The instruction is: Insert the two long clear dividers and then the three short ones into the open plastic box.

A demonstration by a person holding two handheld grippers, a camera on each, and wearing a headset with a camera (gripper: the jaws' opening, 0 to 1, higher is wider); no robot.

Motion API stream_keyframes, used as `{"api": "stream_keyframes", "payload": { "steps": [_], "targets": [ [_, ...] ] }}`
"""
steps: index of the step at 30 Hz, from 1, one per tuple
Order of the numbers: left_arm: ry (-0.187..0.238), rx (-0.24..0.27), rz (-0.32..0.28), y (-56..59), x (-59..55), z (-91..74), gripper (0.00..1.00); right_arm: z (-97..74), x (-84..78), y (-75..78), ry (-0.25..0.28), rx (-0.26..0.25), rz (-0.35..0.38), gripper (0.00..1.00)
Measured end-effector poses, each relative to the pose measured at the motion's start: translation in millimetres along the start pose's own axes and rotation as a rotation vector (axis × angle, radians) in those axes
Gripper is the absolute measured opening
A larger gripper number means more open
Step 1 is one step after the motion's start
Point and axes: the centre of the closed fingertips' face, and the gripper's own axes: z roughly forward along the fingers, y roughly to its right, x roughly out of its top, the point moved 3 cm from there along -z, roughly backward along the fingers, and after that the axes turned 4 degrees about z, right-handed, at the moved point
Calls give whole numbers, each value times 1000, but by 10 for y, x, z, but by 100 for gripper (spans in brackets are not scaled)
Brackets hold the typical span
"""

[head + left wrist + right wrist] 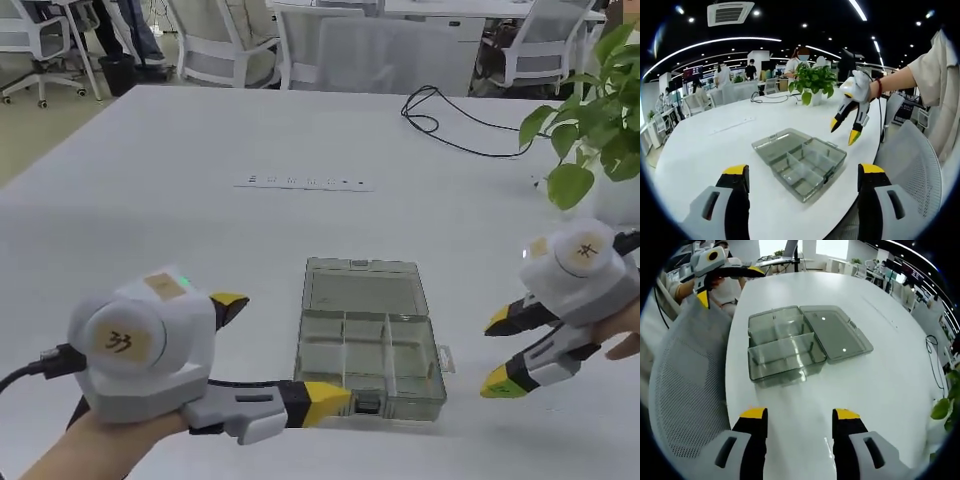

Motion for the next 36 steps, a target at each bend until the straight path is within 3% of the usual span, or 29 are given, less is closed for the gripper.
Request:
{"api": "stream_keyframes", "payload": {
  "steps": [9,16,22,29,36],
  "targets": [
    [-3,7,-12,-5,-8,13,87,-8,-239,91,-37,-4,12,53],
    [5,19,-20,-16,-5,-12,86,-17,-480,144,-106,-9,-15,52],
    [-10,27,-24,-24,-53,-34,85,-61,-572,203,-127,-17,-17,50],
    [10,39,-40,-33,-31,-52,83,-73,-729,236,-189,-19,-63,48],
    [-1,43,-27,-23,-41,-58,81,-74,-791,257,-226,-15,-119,45]
  ]
}}
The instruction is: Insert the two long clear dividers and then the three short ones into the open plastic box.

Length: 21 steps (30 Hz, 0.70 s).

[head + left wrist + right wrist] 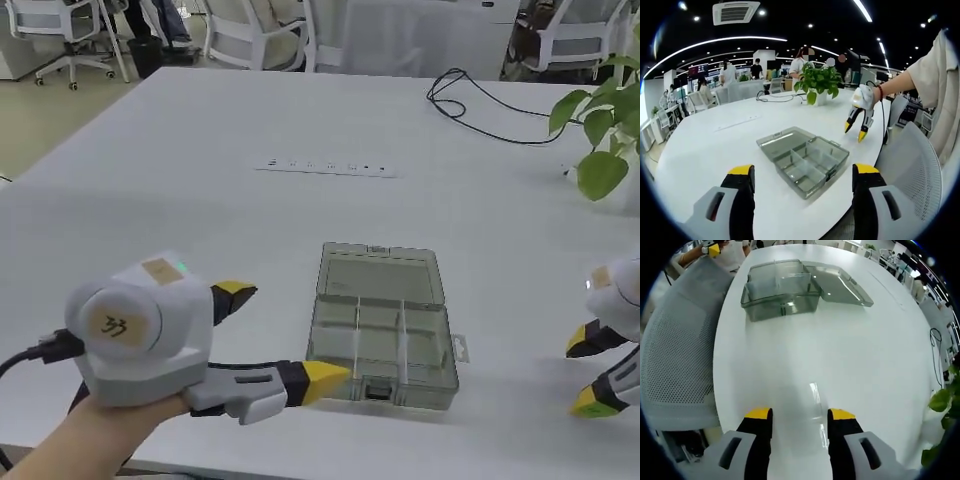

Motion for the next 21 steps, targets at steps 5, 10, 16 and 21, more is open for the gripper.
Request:
{"api": "stream_keyframes", "payload": {
  "steps": [5,10,16,21],
  "targets": [
    [-3,7,11,4,1,-13,80,1,-7,1,-8,2,-28,42],
    [-5,7,16,23,10,-9,79,7,-14,2,-17,25,-42,41],
    [-9,6,29,36,18,-11,78,13,-29,16,0,45,-17,38],
    [-16,6,31,38,6,-17,77,-1,-2,6,11,38,-15,34]
  ]
}}
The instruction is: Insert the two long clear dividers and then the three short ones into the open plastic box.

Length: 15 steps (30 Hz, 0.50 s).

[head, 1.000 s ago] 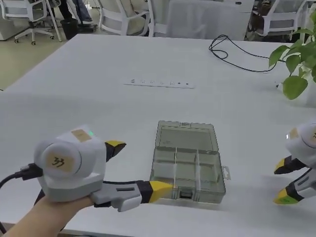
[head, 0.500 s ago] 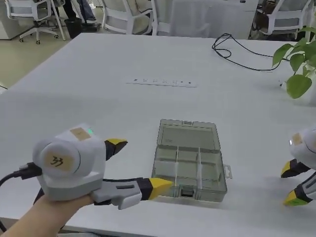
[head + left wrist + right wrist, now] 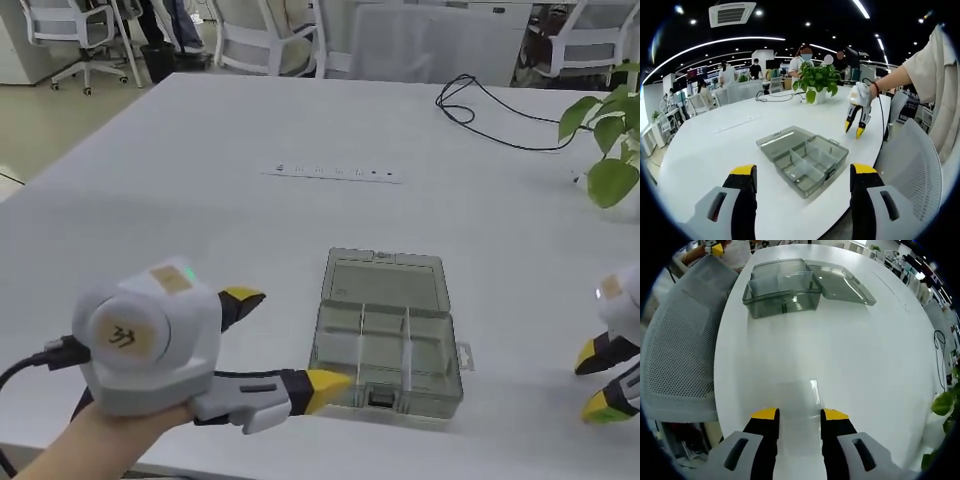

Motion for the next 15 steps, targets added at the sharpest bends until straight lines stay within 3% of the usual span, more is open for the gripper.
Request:
{"api": "stream_keyframes", "payload": {
  "steps": [15],
  "targets": [
    [1,-5,1,18,13,-12,76,-63,68,-137,21,-35,18,33]
  ]
}}
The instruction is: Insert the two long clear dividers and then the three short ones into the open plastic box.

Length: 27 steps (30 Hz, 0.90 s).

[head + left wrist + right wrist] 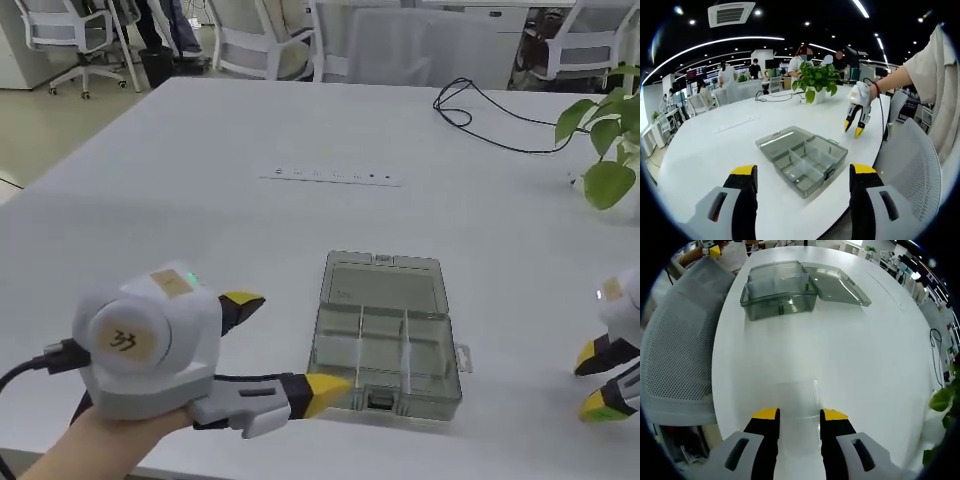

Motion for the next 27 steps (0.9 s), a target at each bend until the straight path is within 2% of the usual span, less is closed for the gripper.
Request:
{"api": "stream_keyframes", "payload": {
  "steps": [2,5,8,11,12,13,21,27],
  "targets": [
    [17,-2,-16,-2,22,-3,75,-15,16,17,7,-18,2,32],
    [17,-1,-15,-12,30,-3,74,-57,72,24,29,-39,2,32],
    [20,2,-16,-17,48,-6,72,-120,155,65,57,-82,-4,32],
    [32,1,-41,-17,63,-3,67,-172,228,94,81,-122,-9,32],
    [62,2,-90,-19,95,-2,64,-202,292,105,108,-142,-10,32],
    [73,-4,-100,-15,105,-2,63,-220,324,110,119,-154,-13,32],
    [64,-14,-137,10,82,14,57,-391,686,100,232,-225,-53,33],
    [60,-30,-155,58,60,39,51,-511,1007,41,316,-265,-118,33]
  ]
}}
